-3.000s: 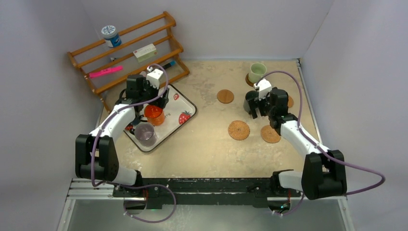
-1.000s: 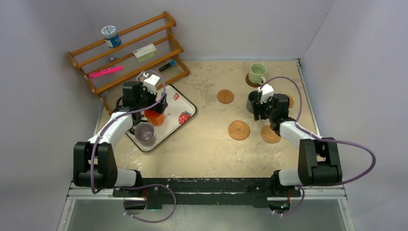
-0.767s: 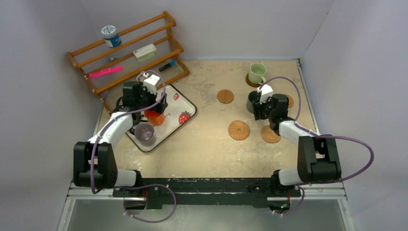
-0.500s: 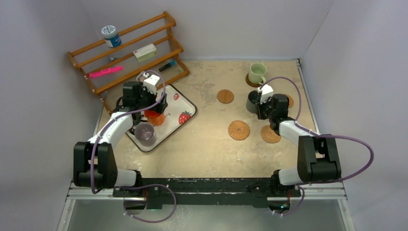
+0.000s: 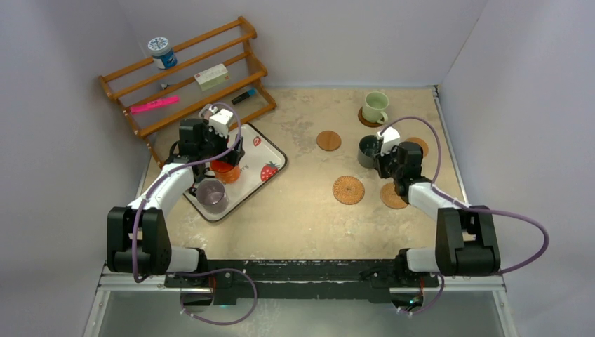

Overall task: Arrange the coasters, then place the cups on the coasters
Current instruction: Pick up the cup at the center of the board, then place the cup on the coaster.

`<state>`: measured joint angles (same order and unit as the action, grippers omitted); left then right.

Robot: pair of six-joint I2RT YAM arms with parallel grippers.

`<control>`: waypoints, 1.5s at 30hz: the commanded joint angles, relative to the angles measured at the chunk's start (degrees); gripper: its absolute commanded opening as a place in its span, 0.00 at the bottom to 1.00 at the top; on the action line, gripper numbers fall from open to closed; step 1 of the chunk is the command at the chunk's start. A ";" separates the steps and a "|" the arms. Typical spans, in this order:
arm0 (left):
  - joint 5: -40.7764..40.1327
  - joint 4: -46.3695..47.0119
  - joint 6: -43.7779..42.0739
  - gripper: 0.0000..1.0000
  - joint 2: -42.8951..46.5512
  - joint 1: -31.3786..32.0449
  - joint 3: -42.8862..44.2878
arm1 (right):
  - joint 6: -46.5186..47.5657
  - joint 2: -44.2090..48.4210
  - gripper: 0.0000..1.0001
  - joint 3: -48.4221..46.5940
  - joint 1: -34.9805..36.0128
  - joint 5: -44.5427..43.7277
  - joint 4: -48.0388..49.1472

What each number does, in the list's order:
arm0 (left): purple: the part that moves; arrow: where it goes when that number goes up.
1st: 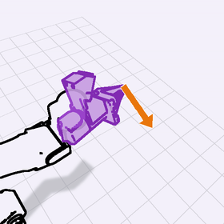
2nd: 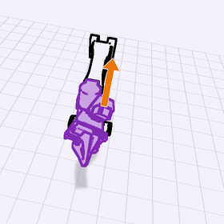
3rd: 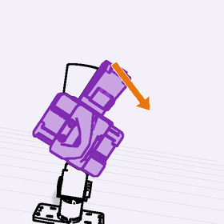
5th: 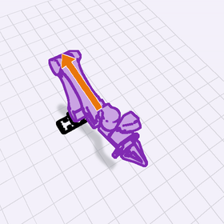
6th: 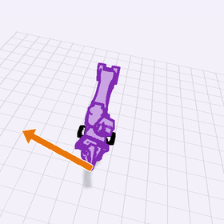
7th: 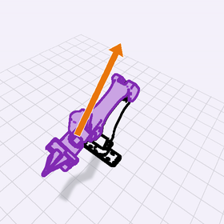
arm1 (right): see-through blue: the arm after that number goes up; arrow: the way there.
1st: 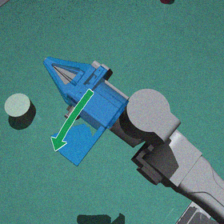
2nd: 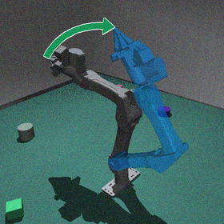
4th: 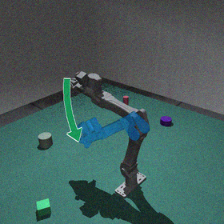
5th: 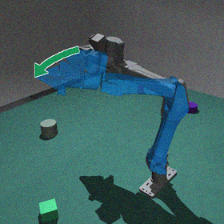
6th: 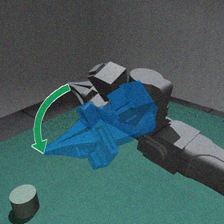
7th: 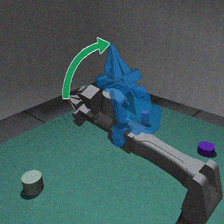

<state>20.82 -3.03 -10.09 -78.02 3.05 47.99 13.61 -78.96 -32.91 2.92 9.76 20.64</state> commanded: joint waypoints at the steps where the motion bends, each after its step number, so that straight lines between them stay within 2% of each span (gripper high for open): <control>1: 1.33 2.15 0.11 1.00 1.11 -0.32 -0.26 | -0.63 5.36 0.00 1.11 -0.33 -1.52 5.47; 12: 1.42 4.08 0.13 1.00 0.96 -0.32 -0.28 | -3.68 10.64 0.00 2.90 -2.83 -3.96 9.14; 27: 3.75 4.08 0.14 1.00 0.86 -0.32 -0.43 | -6.14 11.77 0.00 1.21 -15.56 -2.11 10.72; 34: 5.91 4.08 0.16 1.00 0.76 -0.32 -0.61 | -7.89 6.48 0.00 1.24 -20.01 -0.54 16.81; 45: 7.15 4.52 0.37 1.00 0.63 -0.32 -0.76 | -8.32 -2.39 0.00 -2.30 -22.55 -0.44 21.54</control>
<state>25.67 -0.89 -10.07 -78.02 3.05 47.68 6.35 -81.03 -30.81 -19.00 7.68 31.62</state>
